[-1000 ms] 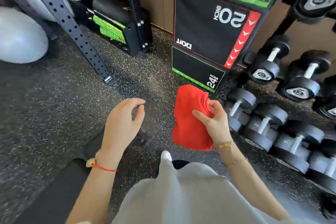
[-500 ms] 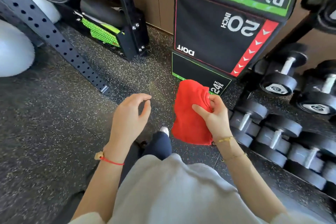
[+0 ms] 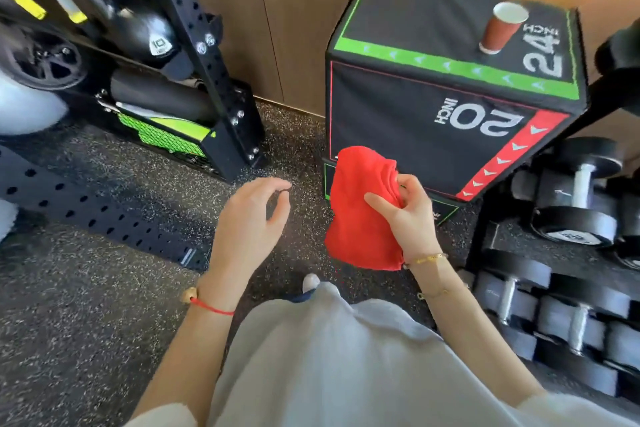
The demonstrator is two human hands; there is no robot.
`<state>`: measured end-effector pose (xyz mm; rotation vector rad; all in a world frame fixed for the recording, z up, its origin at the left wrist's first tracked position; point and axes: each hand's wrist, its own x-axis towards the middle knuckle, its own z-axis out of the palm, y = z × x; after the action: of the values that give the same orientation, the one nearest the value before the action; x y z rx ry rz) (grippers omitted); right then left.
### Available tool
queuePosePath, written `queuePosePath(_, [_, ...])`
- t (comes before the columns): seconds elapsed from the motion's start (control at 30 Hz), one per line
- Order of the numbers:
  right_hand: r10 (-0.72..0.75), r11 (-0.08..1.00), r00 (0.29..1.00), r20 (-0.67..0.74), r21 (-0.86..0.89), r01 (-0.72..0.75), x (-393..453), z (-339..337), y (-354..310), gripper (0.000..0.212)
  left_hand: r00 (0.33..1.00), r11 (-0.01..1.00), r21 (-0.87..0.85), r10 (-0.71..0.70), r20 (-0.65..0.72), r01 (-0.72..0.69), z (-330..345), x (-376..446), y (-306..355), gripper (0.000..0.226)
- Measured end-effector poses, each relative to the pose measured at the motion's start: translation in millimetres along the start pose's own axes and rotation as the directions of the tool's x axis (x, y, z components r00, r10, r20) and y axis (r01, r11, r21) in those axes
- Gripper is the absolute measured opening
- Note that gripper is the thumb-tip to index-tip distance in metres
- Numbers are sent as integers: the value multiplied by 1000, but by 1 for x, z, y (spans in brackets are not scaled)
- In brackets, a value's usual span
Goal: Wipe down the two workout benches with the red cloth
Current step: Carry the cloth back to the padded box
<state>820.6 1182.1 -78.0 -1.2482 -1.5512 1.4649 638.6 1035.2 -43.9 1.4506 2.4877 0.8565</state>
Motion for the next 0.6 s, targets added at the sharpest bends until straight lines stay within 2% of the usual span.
queuePosePath(0.27, [14,1000,995,-97,5,-14,88,53,-33,34,990,991,-6,132,52,-132,-13,131,-40,23])
queuePosePath(0.6, [93,995,977,-193,60,-83,193,79,-40,33,982,987,-68,154,106,-147,17,253,-53,22])
